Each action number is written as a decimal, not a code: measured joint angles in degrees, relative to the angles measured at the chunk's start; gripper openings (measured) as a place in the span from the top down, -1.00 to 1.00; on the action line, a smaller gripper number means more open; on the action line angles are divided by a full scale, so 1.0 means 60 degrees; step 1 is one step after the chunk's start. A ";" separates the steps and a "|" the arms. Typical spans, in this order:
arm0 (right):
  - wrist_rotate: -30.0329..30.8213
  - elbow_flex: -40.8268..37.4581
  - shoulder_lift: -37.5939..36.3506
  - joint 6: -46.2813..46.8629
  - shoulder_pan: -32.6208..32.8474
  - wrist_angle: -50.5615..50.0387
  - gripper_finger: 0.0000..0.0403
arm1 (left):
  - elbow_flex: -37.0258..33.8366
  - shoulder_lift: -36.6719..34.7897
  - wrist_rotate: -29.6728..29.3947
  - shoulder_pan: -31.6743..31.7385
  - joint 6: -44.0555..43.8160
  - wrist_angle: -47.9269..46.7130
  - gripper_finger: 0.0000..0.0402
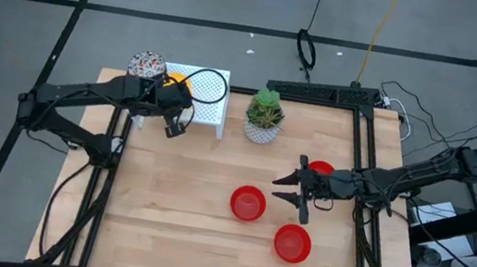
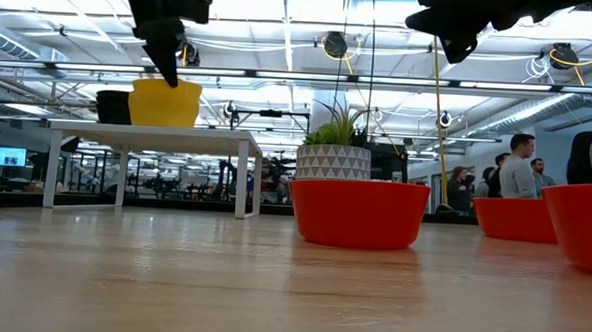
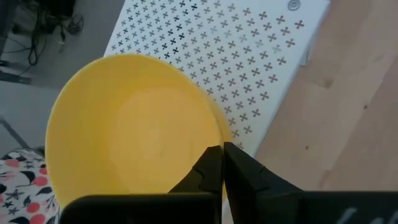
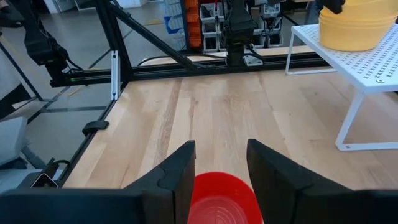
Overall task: Pick & Place Mini bowls
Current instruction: Stack the yellow bowl on top of the yellow bowl on the shelf, then put the red bowl on the shelf
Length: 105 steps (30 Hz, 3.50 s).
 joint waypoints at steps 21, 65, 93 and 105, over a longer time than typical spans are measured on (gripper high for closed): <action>0.0606 -0.0011 0.0000 0.0954 -0.0034 -0.0046 0.34 | 0.0000 -0.0078 -0.0157 -0.0138 -0.0332 0.0142 0.04; 0.0969 0.1286 0.1366 0.3256 -0.0696 -0.5503 0.34 | 0.0000 0.4665 0.3519 -0.3038 -0.0871 0.6541 -0.06; 0.0954 0.1286 0.1362 0.3191 -0.0696 -0.5651 0.34 | 0.0000 0.6018 0.4379 -0.3274 -0.1885 0.8503 -0.06; 0.0492 0.1279 0.2237 0.3393 -0.0203 -0.5098 0.34 | -0.0004 0.6113 0.4339 -0.3606 -0.2664 0.8712 -0.06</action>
